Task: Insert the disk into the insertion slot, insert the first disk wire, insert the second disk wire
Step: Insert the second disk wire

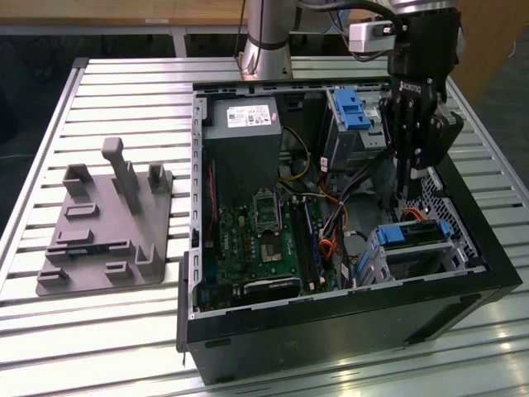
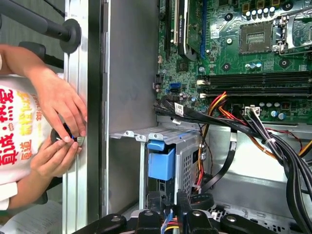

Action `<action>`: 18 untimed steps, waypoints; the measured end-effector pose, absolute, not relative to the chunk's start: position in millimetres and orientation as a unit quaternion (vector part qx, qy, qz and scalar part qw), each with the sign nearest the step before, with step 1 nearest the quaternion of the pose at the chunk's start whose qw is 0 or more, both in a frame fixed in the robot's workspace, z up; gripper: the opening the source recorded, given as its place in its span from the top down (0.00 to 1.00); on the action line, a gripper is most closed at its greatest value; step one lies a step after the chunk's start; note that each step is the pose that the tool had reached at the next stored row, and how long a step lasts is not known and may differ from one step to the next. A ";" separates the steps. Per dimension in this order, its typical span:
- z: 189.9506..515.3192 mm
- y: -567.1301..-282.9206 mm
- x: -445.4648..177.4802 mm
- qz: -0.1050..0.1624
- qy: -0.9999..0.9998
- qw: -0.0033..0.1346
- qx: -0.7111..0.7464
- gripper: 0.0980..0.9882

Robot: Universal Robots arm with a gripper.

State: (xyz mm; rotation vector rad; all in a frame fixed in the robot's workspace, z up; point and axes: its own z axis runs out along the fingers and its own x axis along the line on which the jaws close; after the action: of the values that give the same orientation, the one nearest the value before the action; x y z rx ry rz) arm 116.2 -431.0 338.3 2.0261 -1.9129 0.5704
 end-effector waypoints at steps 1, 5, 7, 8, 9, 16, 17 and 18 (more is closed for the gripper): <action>338.3 -430.3 116.1 0.199 -0.665 0.148 0.705 0.80; 338.3 -428.2 116.1 0.200 -0.664 0.150 0.705 0.80; 338.1 -428.0 116.1 0.201 -0.664 0.150 0.705 0.80; 338.1 -427.9 116.1 0.201 -0.664 0.151 0.704 0.80; 338.0 -427.8 116.1 0.201 -0.664 0.151 0.704 0.80; 337.0 -427.8 116.1 0.203 -0.663 0.153 0.704 0.89; 336.9 -427.8 116.1 0.203 -0.663 0.153 0.704 0.89; 336.7 -427.8 116.1 0.204 -0.663 0.153 0.704 0.89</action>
State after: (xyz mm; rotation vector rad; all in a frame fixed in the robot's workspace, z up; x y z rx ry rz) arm 116.1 -427.8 336.7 2.0187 -1.9012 0.5836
